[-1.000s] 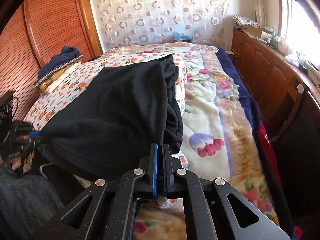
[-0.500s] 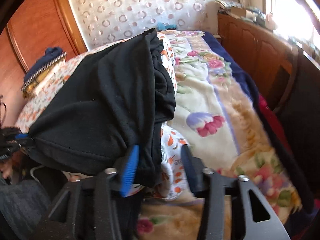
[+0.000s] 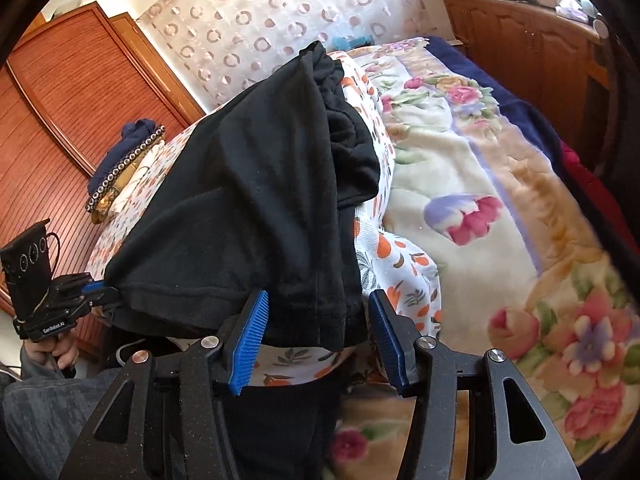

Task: Fold small clothes

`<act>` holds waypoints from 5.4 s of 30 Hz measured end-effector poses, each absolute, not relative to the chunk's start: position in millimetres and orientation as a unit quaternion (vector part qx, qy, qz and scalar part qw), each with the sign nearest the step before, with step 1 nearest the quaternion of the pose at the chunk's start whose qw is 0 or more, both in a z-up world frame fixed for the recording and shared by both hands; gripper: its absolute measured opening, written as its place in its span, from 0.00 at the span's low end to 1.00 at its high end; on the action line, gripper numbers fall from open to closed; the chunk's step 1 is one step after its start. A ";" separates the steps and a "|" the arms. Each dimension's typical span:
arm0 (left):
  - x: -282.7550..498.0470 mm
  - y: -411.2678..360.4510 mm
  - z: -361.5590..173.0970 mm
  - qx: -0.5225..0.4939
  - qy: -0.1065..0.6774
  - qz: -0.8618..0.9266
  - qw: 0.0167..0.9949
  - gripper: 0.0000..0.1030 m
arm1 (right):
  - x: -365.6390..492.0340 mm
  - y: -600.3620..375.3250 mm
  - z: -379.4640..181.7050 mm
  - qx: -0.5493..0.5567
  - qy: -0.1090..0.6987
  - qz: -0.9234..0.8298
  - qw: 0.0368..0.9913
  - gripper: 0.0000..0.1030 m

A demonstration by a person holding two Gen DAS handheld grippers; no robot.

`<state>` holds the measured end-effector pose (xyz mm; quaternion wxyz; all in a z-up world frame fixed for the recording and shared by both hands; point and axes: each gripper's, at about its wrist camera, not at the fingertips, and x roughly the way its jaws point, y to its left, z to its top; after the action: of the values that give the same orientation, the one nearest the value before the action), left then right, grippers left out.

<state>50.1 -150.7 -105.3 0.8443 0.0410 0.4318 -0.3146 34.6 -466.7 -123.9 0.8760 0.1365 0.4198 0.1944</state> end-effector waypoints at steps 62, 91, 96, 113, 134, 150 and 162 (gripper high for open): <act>286.2 -93.6 -20.9 -0.010 0.371 -0.252 0.894 0.69 | 279.0 -375.8 -26.1 -0.033 0.342 0.200 0.918 0.07; 312.3 -115.0 -87.5 -0.023 0.448 -0.246 0.859 0.69 | 255.2 -389.3 -40.2 -0.028 0.403 0.158 0.901 0.70; 327.1 -106.0 -82.9 -0.051 0.440 -0.226 0.868 0.69 | 257.2 -391.2 -38.2 -0.021 0.404 0.164 0.900 0.70; 306.3 -114.4 -96.2 -0.050 0.454 -0.230 0.859 0.62 | 261.4 -383.6 -44.8 -0.026 0.415 0.189 0.890 0.54; 272.8 -126.8 -50.2 -0.020 0.399 -0.272 0.875 0.13 | 236.3 -387.1 -25.0 -0.028 0.376 0.214 0.901 0.20; 220.8 -39.0 20.7 -0.059 0.308 -0.248 0.917 0.12 | 211.1 -320.2 39.4 -0.097 0.287 0.266 0.915 0.19; 179.7 148.0 79.0 -0.094 0.235 -0.092 0.963 0.12 | 273.6 -121.3 94.5 -0.132 0.216 0.405 0.879 0.19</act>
<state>179.7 148.0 79.0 0.9630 -0.0936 0.2354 -0.0921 273.6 -121.3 94.5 0.8786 -0.1316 0.2159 0.4052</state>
